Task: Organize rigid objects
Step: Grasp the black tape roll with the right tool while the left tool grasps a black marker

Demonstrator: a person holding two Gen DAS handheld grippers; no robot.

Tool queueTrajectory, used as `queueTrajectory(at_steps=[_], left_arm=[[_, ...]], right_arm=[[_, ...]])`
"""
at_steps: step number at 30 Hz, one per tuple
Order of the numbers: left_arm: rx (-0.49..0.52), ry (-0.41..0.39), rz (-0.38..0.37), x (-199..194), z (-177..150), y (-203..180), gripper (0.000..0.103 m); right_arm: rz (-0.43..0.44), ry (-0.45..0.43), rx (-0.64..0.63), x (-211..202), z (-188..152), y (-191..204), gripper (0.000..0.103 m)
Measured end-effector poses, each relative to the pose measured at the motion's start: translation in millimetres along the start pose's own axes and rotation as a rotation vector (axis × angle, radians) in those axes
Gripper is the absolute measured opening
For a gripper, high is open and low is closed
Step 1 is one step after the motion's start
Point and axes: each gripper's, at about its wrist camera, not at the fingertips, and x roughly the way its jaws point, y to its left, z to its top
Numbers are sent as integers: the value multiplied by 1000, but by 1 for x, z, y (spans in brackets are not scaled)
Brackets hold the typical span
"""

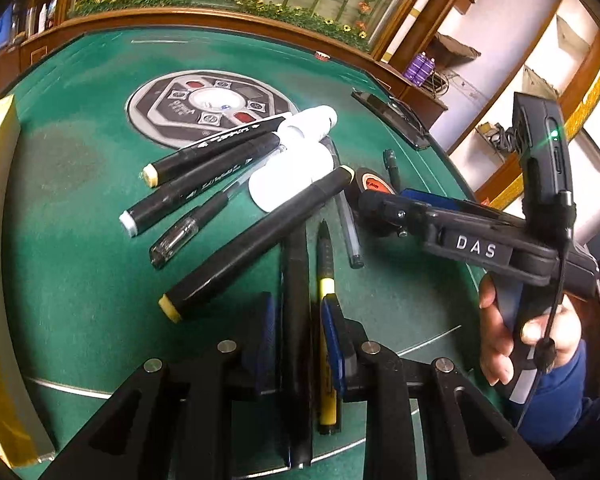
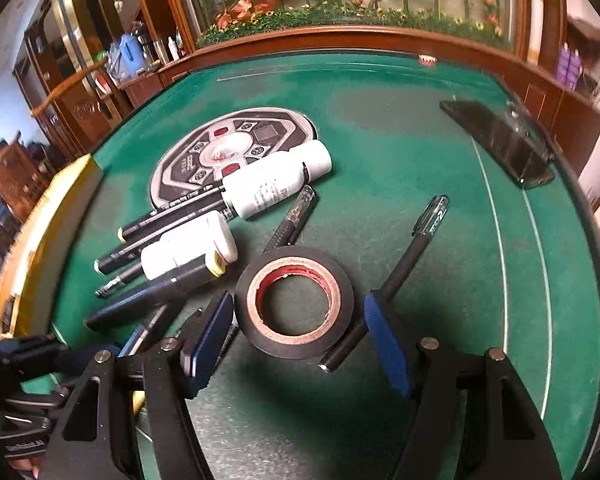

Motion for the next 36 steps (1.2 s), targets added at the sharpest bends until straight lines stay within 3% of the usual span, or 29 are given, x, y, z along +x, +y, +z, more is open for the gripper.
queueTrajectory(at_steps=[5, 6, 13, 16, 20, 25, 36], left_arm=[[75, -11, 71, 1, -2, -13, 27], [75, -15, 63, 1, -3, -13, 14], [84, -68, 1, -16, -8, -20, 14], [108, -137, -9, -33, -7, -30, 14], [138, -263, 76, -54, -5, -37, 14], [135, -360, 169, -64, -4, -34, 15], [91, -347, 216, -59, -3, -17, 15]], right_arm=[[-4, -3, 12, -2, -1, -4, 60], [0, -4, 33, -3, 0, -9, 60], [26, -52, 86, -19, 2, -16, 60], [50, -83, 94, -28, 3, -16, 60], [83, -164, 69, -46, 4, -8, 61], [111, -229, 24, -61, 2, 6, 61], [136, -238, -51, -62, -3, 25, 61]])
